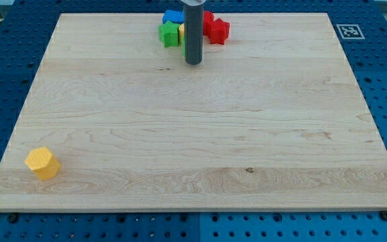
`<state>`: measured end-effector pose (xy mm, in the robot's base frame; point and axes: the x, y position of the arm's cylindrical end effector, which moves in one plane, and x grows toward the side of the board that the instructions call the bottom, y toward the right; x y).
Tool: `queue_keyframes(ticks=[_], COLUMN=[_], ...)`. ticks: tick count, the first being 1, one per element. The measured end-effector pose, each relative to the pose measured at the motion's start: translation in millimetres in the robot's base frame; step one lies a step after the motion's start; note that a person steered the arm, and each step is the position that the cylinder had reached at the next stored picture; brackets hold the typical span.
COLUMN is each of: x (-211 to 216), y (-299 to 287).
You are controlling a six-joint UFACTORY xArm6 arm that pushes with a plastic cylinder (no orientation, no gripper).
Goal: Move red star into yellow heart and green circle
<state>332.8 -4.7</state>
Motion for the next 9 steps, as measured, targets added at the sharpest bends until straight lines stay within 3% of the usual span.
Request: queue_keyframes(ticks=[2,4,5,6,8,9], x=[-3.2,24.8,26.8,17.7,-61.5,-81.3], y=[7.1,26.3,65.3,128.5,135.6,123.8])
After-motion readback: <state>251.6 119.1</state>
